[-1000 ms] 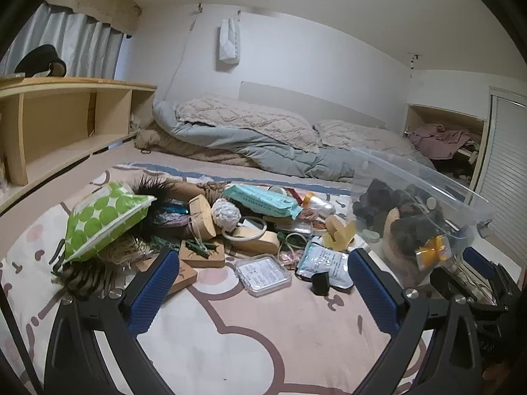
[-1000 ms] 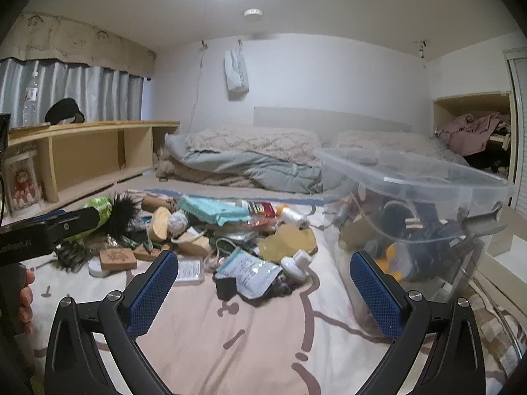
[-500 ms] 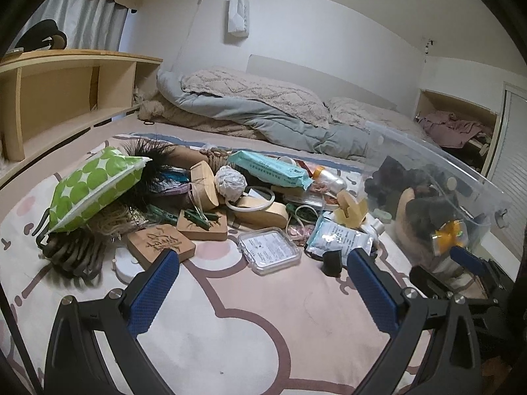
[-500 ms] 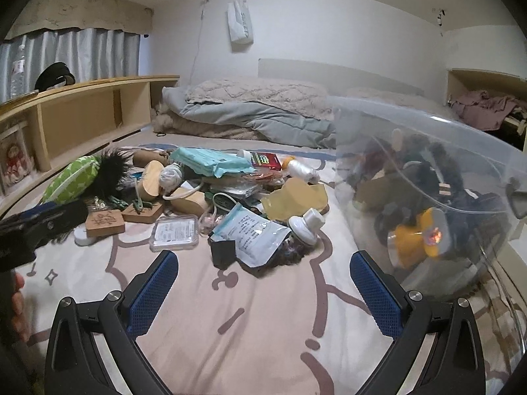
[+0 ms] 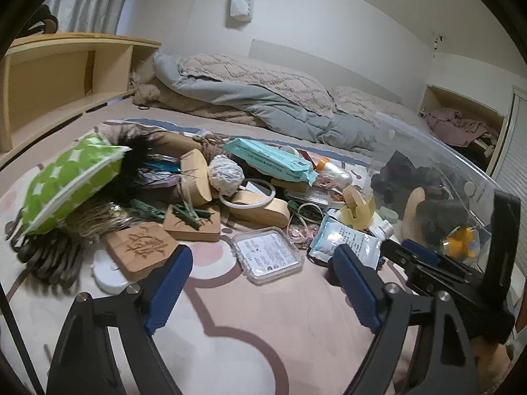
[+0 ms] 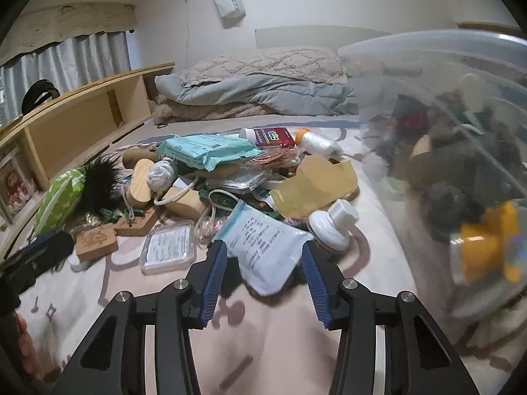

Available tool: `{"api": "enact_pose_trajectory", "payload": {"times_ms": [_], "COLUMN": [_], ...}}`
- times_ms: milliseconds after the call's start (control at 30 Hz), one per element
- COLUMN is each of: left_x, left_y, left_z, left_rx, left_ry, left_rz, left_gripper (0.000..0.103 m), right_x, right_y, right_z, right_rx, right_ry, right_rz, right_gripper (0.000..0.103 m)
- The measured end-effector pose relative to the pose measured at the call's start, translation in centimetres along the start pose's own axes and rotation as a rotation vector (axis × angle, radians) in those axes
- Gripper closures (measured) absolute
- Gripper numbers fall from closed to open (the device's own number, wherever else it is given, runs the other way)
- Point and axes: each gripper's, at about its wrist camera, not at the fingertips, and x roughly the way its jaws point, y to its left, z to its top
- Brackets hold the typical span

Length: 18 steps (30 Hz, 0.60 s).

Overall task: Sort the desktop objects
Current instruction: 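Lower the right tool to the small black cup while the left tool approaches the clear case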

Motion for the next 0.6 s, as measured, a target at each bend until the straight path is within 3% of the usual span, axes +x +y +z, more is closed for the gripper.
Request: {"api": "enact_pose_trajectory", "payload": {"times_ms": [100,300,433,600], "left_x": [1.8,5.4,7.8,10.3], "left_y": [-0.1,0.5,1.3,1.7], "left_z": [0.4,1.2,1.7,2.0], "left_rx": [0.024,0.051,0.031,0.012], "left_ry": [0.026,0.089,0.129,0.163], "left_rz": [0.003,0.016,0.01,-0.005], "left_gripper": [0.017,0.018,0.028,0.028], "right_x": [1.5,4.2,5.5,6.0], "right_y": [-0.1,0.5,1.2,1.6], "right_z": [0.6,1.4,1.4,0.7], "right_rx": [0.019,0.021,-0.001,-0.016], "right_ry": [0.012,0.055,0.088,0.134], "right_rz": [0.023,0.075,0.117,0.132], "right_gripper": [0.057,0.071,0.078,0.078]}}
